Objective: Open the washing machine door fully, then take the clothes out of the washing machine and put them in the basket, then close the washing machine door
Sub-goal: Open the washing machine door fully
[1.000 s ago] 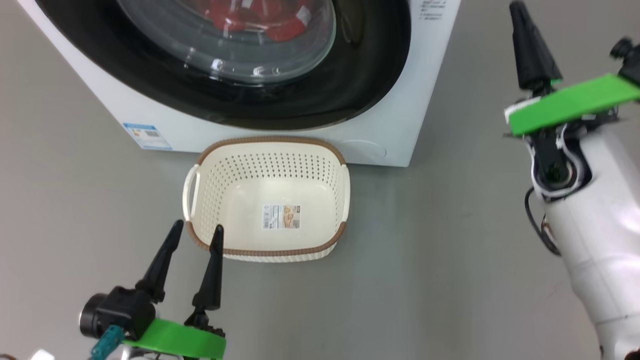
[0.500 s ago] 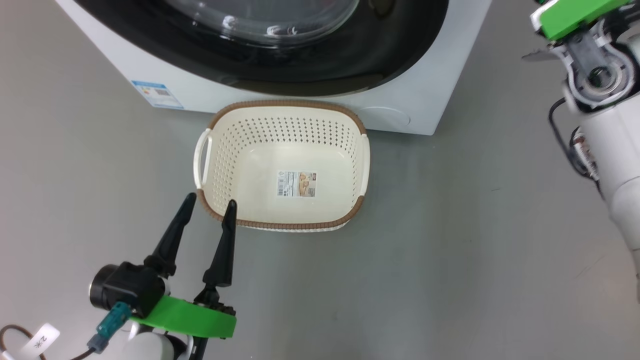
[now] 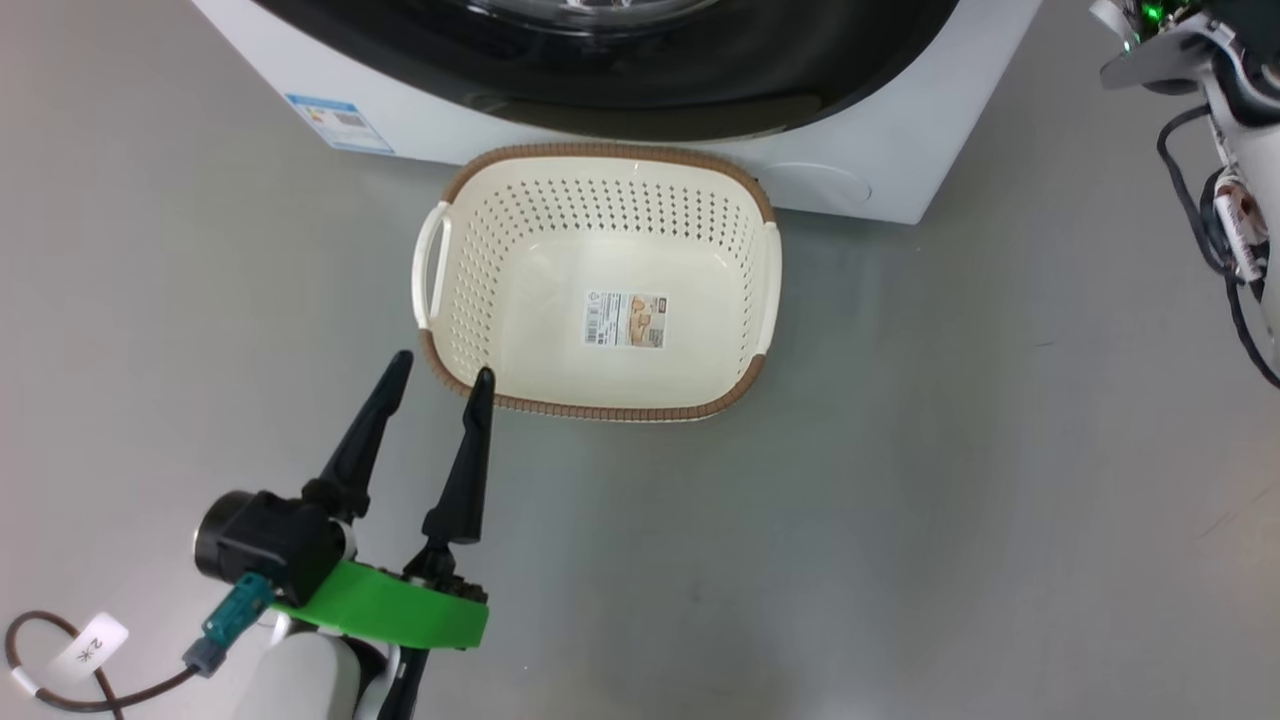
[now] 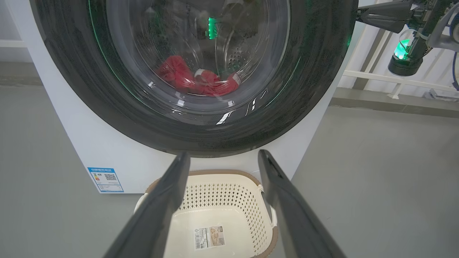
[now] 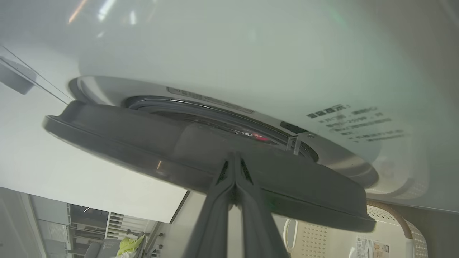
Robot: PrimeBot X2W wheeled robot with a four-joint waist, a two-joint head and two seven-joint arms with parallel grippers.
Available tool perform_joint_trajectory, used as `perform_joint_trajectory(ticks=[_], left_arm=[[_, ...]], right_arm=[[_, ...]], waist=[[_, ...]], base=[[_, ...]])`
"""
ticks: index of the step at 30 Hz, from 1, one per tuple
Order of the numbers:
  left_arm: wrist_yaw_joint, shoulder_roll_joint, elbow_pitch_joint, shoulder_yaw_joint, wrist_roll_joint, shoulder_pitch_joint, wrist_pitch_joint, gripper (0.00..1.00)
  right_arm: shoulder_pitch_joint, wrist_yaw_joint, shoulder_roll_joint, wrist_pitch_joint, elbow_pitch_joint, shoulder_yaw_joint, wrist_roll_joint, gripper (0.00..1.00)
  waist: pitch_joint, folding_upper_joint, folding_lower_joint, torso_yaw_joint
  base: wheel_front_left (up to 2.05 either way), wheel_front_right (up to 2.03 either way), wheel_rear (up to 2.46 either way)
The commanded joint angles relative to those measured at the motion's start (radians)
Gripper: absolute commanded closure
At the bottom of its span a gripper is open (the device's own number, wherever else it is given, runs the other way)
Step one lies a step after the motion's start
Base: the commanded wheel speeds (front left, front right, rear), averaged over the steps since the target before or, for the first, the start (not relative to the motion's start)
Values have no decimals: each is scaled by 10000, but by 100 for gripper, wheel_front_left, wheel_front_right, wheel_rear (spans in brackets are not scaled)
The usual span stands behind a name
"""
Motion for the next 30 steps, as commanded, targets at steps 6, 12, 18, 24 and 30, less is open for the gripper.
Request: perform_joint_trajectory(ticks=[6, 12, 18, 24, 30], left_arm=[[-31, 241, -332, 140, -185, -418, -78, 0], [-31, 241, -455, 22, -300, -591, -78, 0], [-31, 227, -433, 36, -306, -638, -78, 0], [-31, 209, -309, 36, -270, -588, -78, 0], [-31, 174, -239, 113, -213, -324, -78, 0]], right_arm=[[-774, 16, 309, 605, 349, 79, 172, 100], [-1178, 16, 411, 1017, 696, 175, 171, 100], [-1182, 16, 512, 1475, 732, 326, 181, 100], [-668, 16, 524, 1767, 300, 670, -18, 100], [238, 16, 565, 1995, -306, 919, -13, 100]], waist=[[425, 0, 0, 199], [682, 0, 0, 328], [688, 0, 0, 357], [432, 0, 0, 311], [27, 0, 0, 224]], base=[[0, 0, 0], [0, 0, 0], [0, 0, 0], [0, 0, 0], [0, 0, 0]])
